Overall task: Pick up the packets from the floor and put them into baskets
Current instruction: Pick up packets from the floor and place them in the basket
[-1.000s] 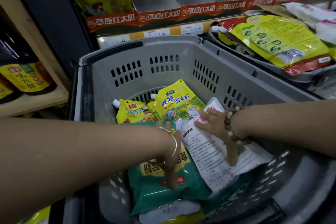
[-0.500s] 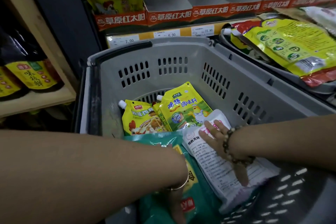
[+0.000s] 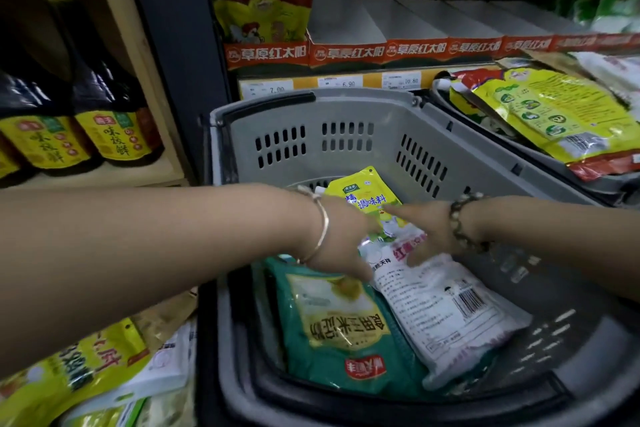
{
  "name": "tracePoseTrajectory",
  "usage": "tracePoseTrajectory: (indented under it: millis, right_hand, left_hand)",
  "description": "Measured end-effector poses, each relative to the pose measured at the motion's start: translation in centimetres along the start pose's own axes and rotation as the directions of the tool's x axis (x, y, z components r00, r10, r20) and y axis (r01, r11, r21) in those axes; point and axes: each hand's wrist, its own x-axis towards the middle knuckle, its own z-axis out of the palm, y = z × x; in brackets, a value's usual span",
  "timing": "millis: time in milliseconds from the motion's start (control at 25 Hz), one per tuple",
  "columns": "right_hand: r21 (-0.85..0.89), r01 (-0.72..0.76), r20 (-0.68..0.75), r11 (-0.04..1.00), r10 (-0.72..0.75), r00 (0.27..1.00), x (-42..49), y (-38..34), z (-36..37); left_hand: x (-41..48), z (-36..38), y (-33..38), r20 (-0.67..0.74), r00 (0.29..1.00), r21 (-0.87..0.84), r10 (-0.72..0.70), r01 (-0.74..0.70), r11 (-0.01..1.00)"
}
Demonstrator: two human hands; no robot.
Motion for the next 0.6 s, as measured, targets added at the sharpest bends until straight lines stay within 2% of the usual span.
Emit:
tracePoseTrajectory:
  millis: [80, 160, 240, 320, 400, 520, 600]
  right_hand:
    - [0.022, 0.03, -0.234, 0.999, -0.024, 0.972, -1.1, -1.5, -1.6]
    - [0.129, 0.124, -0.405, 0.984, -0.062, 0.912, -2.1, -3.7, -3.4]
    - [0.243, 0.262, -0.534, 0.934, -0.096, 0.84, -3.4, -6.4, -5.0]
    - [0.266, 0.392, -0.634, 0.881, -0.146, 0.759, -4.3, -9.7, -6.3]
    - [0.253, 0.466, -0.665, 0.848, -0.197, 0.72, -4.4, -13.5, -7.3]
    - [0.227, 0.507, -0.618, 0.832, -0.279, 0.735, -3.2, -19.6, -7.9]
    - [0.128, 0.508, -0.565, 0.852, -0.358, 0.743, -2.3, -23.4, -7.8]
  left_hand:
    - [-2.9, -1.2, -2.0, -0.232, 0.971, -0.05, -0.053, 0.042, 0.998]
    - [-5.9, -1.1, -4.2, -0.383, 0.919, -0.124, -0.099, 0.055, 0.991]
    - [-9.2, -0.1, -5.8, -0.482, 0.86, -0.172, -0.168, 0.095, 0.98]
    - [-12.6, 1.1, -7.2, -0.562, 0.788, -0.222, -0.25, 0.147, 0.964]
    - [-15.9, 2.6, -8.5, -0.596, 0.734, -0.289, -0.326, 0.182, 0.94]
    - [-20.7, 5.8, -10.4, -0.613, 0.664, -0.368, -0.428, 0.24, 0.898]
    - [-23.0, 8.1, -11.5, -0.585, 0.631, -0.44, -0.51, 0.281, 0.853]
